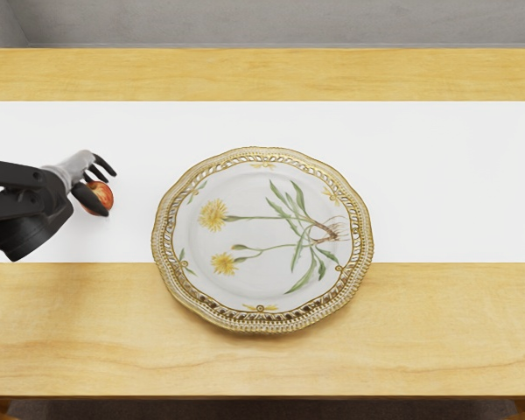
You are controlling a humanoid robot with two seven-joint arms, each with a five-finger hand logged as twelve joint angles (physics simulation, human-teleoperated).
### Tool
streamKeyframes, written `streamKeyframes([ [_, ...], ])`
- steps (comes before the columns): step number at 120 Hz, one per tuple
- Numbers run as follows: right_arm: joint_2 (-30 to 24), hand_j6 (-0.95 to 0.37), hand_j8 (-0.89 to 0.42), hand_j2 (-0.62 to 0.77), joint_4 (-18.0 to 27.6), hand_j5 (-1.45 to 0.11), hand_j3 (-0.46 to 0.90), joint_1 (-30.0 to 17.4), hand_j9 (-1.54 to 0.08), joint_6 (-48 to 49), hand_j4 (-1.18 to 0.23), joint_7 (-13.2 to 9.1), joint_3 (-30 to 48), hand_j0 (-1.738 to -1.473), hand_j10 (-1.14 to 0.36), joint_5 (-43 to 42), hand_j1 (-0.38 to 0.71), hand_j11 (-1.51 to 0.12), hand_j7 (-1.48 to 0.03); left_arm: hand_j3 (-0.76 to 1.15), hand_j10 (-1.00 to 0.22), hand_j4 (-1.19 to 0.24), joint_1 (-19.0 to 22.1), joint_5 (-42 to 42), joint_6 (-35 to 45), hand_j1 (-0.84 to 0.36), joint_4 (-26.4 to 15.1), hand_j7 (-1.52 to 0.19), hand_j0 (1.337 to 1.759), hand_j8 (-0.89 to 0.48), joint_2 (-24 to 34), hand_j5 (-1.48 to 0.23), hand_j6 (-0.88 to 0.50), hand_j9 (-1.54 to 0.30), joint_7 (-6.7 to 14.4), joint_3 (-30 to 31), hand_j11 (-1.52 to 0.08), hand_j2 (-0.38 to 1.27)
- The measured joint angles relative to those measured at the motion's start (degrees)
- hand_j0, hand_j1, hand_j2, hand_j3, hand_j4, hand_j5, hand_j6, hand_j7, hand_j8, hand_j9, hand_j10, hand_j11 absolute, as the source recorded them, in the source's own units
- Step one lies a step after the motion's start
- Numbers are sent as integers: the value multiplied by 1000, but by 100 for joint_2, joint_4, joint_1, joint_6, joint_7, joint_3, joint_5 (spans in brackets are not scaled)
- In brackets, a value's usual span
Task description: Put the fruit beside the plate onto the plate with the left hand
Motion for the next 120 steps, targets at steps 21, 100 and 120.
streamKeyframes([
  [21, 0, 0, 0, 0, 0, 0, 0, 0, 0, 0, 0, 0, -2, -1658, 0, 0, -349, 0, 0, 0, -496, -501, 71, 10, 7, -238, 11, -634, 1658, -491, -5, -634, -502, -644, 5, 2, -644, 97],
  [100, 0, 0, 0, 0, 0, 0, 0, 0, 0, 0, 0, 0, 0, -1658, 0, 0, -349, 0, 0, 0, -574, -572, -122, -62, -17, -286, -7, -759, 1657, -432, 24, -759, -493, -754, 11, -148, -755, 197],
  [120, 0, 0, 0, 0, 0, 0, 0, 0, 0, 0, 0, 0, -1, -1658, 0, 0, -349, 0, 0, 0, -576, -571, -363, -106, -36, -281, -8, -757, 1657, -431, -53, -756, -503, -749, 15, -309, -748, 198],
])
